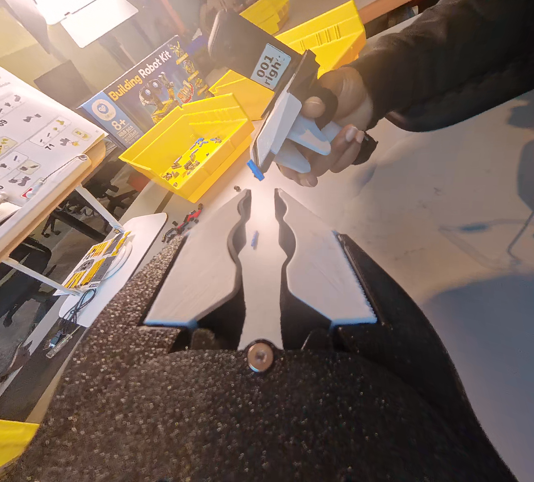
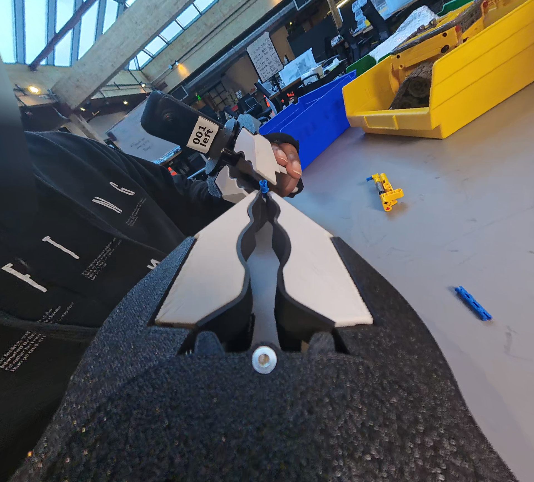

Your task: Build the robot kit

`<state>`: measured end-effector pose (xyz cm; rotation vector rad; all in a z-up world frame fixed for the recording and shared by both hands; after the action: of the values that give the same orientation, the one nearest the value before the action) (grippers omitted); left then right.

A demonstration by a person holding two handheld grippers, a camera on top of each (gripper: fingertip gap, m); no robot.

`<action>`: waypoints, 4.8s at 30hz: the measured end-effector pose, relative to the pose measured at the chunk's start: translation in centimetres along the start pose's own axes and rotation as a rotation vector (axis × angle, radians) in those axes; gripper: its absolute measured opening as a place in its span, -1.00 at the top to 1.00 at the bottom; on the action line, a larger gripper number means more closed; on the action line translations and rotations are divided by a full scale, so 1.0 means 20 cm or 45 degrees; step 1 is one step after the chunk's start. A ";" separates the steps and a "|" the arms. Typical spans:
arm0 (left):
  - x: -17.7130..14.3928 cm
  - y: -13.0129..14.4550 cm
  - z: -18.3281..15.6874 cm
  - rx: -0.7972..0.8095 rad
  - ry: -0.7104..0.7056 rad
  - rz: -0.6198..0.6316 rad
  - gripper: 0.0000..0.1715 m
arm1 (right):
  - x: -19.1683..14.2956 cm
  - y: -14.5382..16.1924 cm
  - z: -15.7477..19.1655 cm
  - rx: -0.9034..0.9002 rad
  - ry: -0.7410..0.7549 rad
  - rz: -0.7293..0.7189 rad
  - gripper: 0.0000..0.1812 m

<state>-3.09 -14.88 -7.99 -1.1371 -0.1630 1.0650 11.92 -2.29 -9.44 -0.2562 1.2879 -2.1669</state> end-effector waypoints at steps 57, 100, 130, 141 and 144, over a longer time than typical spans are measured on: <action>0.13 0.07 -0.01 -0.187 0.298 0.204 0.97 | -0.02 0.03 0.01 -0.281 0.263 0.350 0.82; 0.23 0.21 -0.08 -0.587 0.458 0.681 0.67 | -0.16 0.00 -0.06 -0.442 0.575 0.196 0.95; 0.11 0.09 0.02 -0.706 0.797 0.130 0.92 | 0.00 0.08 0.09 -0.549 0.231 0.390 0.95; 0.12 0.07 -0.02 -0.611 0.820 0.138 0.93 | 0.00 0.08 0.13 -0.640 0.226 0.471 0.95; 0.12 0.07 -0.02 -0.648 0.896 0.082 0.93 | 0.00 0.08 0.15 -0.678 0.194 0.465 0.96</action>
<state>-2.40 -13.38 -10.26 -1.9246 0.1739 0.6319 13.93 -5.02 -9.27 -0.0550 1.8274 -1.5365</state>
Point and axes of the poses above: each gripper's, where its closed fingertips meet, x out along the fingers, y out of its underside, z = x × y across the jaws, the point moved 10 cm from there along -x, back along the fingers, and after that the axes turned 13 degrees about z, right-handed, at the moved point
